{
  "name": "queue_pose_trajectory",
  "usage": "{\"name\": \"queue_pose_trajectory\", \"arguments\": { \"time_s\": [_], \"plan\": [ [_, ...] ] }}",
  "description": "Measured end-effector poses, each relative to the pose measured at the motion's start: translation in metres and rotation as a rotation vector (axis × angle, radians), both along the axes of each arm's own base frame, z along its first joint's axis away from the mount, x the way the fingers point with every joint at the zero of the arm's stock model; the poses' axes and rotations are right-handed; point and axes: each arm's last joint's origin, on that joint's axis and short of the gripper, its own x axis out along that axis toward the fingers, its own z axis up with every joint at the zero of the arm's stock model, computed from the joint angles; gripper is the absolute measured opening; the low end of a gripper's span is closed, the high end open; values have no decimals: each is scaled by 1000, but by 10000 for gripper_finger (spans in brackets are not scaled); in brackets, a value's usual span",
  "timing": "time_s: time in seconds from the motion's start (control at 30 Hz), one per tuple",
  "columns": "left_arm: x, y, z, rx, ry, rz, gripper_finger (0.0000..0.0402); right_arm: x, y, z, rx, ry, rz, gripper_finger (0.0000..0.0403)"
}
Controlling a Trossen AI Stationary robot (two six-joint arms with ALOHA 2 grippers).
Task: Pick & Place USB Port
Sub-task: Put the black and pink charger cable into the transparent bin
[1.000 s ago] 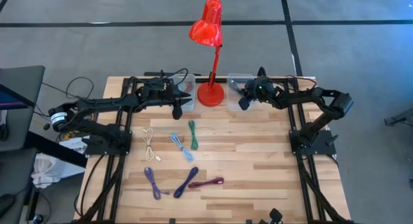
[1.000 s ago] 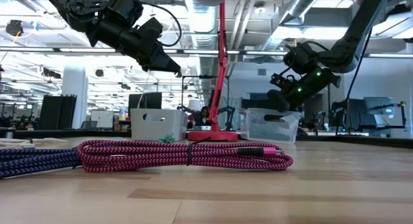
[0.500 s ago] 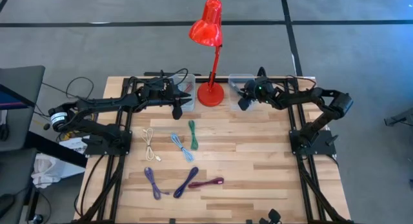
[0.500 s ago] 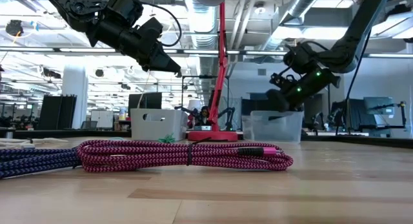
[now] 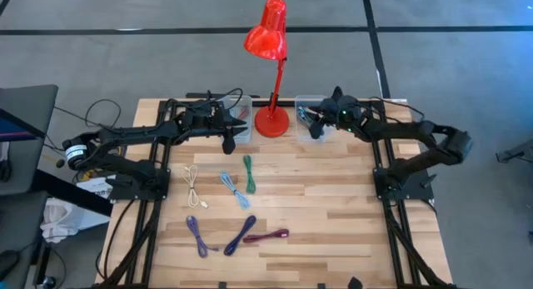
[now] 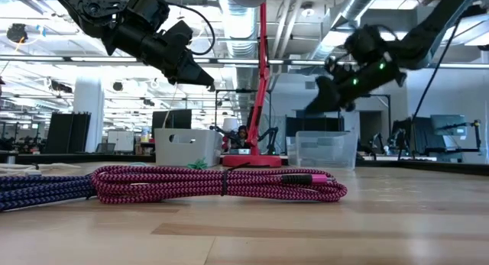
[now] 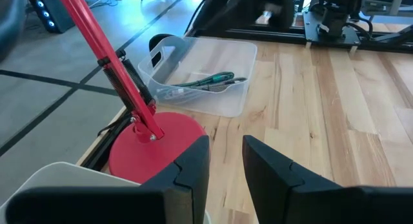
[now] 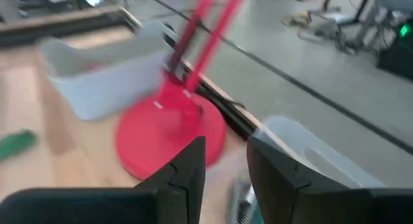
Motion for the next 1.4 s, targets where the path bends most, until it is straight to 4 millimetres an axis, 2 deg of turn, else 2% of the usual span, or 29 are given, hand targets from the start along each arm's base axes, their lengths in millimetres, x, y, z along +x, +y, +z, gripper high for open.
{"name": "queue_pose_trajectory", "arguments": {
  "time_s": [0.23, 0.37, 0.77, 1.23, 1.4],
  "plan": [
    [0, 0, 0, 0, 1, 0, 95, 1, 37, 29, -30, -44, 122, 100],
    [0, 0, 0, -2, 3, 0, 95, 4, 61, 38, -24, -57, 209, 94],
    [3, -6, 0, -2, 3, -27, 95, 21, 128, 35, 60, -28, 430, 90],
    [7, -15, 0, -53, -9, -60, 95, 21, 190, 27, 156, 25, 578, 90],
    [8, -20, 0, -53, -9, -79, 95, 31, 215, 26, 183, 51, 663, 90]
  ]
}}
